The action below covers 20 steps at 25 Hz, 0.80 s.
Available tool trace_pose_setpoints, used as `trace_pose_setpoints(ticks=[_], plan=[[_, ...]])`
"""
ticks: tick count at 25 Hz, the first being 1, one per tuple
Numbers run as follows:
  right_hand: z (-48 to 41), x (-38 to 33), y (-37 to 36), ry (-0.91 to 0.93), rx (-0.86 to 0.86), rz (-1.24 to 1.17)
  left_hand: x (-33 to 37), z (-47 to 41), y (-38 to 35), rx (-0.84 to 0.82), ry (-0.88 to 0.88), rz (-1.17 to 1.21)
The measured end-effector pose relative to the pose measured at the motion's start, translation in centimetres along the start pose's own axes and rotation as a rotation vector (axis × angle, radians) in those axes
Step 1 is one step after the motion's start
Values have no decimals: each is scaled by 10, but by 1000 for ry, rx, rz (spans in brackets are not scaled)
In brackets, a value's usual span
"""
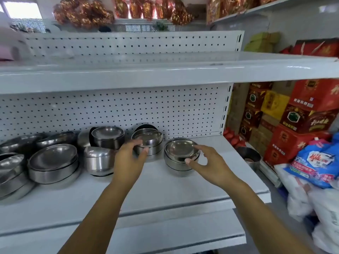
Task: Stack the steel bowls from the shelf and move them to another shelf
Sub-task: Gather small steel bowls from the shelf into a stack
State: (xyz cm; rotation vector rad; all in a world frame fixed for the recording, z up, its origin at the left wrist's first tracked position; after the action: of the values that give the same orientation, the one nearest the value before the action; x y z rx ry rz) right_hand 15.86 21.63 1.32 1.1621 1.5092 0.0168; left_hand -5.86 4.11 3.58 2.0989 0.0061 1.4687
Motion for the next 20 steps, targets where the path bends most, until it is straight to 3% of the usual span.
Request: trace_pose_setpoints(ticks=[7,13,18,20], plan=[[-10,23,-9,-21,53,-56,-28,-50,-47,100,-19,-282],[-20,33,-7,39,74,-71,-41,-67,-60,70,0,-242],[-23,39,-3,53,62,-114,-12,-63,-53,126,-182,-197],[-24,39,-2,63,54,-131,-11,-67,-56,94,-154,-154]])
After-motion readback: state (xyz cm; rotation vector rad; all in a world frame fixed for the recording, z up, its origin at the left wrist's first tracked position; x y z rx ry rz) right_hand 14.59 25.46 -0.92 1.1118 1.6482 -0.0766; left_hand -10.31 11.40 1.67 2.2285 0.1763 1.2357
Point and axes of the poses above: each hand's wrist, its own z-axis away from the middle knuckle, its own y-axis out of the back of the hand, x = y × z, the point moved 8 cm from there along -z, towards the middle knuckle, and after that the axes turned 15 degrees about y, right-handed, at the moved point
